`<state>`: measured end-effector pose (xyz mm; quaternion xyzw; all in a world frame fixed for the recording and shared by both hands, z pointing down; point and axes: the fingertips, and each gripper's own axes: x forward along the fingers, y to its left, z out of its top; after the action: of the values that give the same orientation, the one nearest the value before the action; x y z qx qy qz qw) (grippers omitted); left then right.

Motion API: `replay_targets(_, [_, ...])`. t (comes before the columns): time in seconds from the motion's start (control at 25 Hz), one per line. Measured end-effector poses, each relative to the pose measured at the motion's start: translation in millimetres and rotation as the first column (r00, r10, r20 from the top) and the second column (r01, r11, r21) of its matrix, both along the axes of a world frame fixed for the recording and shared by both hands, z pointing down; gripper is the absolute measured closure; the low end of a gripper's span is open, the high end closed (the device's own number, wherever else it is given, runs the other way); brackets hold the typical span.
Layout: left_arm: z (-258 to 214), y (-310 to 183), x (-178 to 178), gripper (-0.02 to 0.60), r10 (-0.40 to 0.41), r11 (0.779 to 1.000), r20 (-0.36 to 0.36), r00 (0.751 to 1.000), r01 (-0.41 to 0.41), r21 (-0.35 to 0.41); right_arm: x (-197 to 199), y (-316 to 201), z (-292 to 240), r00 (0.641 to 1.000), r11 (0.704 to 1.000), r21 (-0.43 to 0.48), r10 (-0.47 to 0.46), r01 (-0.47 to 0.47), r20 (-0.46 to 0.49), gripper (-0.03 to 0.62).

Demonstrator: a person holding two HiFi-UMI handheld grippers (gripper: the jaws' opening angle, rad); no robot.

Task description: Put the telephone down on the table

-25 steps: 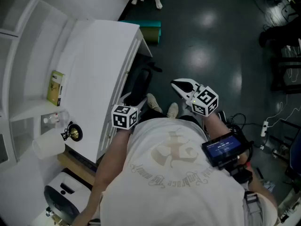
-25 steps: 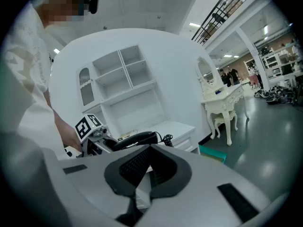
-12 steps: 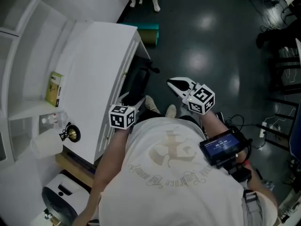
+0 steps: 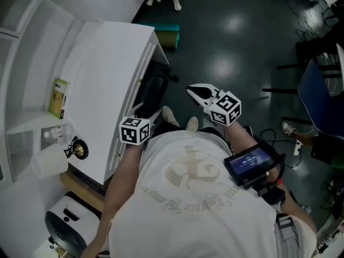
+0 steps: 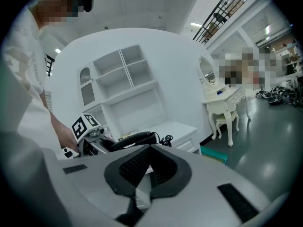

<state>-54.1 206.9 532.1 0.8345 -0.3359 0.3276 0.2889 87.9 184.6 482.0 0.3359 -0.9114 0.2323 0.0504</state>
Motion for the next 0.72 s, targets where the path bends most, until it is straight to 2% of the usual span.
replay_targets(0.36, [-2.4,-10.2,-7.8,0.307,-0.007,1.0,-0.012,1.0,0.007,-0.005,-11.4,-14.3,0.8,1.0,1.0,-0.016,-0.02,0.02,-0.007,0.579])
replay_targets(0.56, [8.7,-32.7,-19.2,0.307,-0.003,0.999,-0.02,1.0,0.003,-0.036,-23.7,-40.2,9.3,1.0,0.999,-0.037,-0.02,0.019,-0.014,0.579])
replay_targets(0.72, [5.8,-43.0,-18.6,0.307,-0.001,1.0,-0.031,1.0,0.0,-0.029,-23.6,-47.3,5.9,0.999,0.999,-0.034,-0.018,0.017,-0.026,0.579])
